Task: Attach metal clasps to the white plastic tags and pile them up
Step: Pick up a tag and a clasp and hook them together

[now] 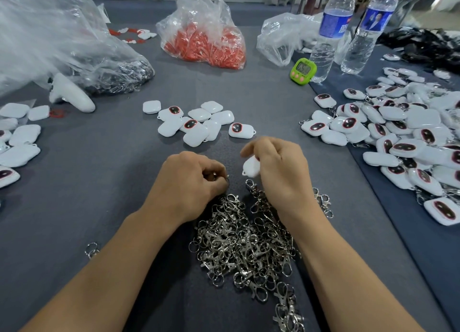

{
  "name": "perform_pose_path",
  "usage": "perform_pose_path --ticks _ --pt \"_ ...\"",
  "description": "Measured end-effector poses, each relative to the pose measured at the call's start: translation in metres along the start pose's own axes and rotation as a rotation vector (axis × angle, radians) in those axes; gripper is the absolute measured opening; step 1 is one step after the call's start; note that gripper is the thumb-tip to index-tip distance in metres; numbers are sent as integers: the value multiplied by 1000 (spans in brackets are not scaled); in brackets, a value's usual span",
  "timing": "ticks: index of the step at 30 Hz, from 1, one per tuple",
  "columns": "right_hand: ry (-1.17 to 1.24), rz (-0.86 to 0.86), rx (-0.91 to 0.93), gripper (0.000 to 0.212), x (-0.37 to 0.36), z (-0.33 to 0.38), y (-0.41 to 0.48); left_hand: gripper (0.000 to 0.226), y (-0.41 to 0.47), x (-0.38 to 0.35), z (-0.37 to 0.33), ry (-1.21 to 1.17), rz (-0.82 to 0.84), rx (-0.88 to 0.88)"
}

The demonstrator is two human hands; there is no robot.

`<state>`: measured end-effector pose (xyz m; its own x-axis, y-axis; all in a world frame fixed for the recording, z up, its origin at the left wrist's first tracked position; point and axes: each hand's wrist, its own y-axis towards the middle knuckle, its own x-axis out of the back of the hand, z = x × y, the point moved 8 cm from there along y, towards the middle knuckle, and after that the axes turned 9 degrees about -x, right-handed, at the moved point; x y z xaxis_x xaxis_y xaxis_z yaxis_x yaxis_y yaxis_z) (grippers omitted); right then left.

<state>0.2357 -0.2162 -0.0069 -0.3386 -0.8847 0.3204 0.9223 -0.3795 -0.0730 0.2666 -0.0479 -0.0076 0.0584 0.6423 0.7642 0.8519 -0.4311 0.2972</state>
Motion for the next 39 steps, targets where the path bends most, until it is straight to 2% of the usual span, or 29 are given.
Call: perform_pose_path --ticks 3,7,11,20,28,32,39 --pt "-27 -2 -2 7 4 -5 5 13 0 0 -2 12 15 -18" --pt "-162 46 80 11 1 -5 6 6 1 0 -5 10 17 -41" --pt "-249 53 134 9 -3 -2 5 17 2 0 -4 7 15 -54" --pt "-247 88 157 10 -9 1 3 16 1 -1 -4 -4 12 -78" --pt "-265 105 144 12 -10 -1 3 5 2 -2 -3 -4 18 -77" --pt "-218 47 134 10 -8 -3 4 16 1 -2 -3 -3 14 -79" --pt "-270 107 133 10 -12 -2 3 17 2 -2 -2 -20 3 -66"
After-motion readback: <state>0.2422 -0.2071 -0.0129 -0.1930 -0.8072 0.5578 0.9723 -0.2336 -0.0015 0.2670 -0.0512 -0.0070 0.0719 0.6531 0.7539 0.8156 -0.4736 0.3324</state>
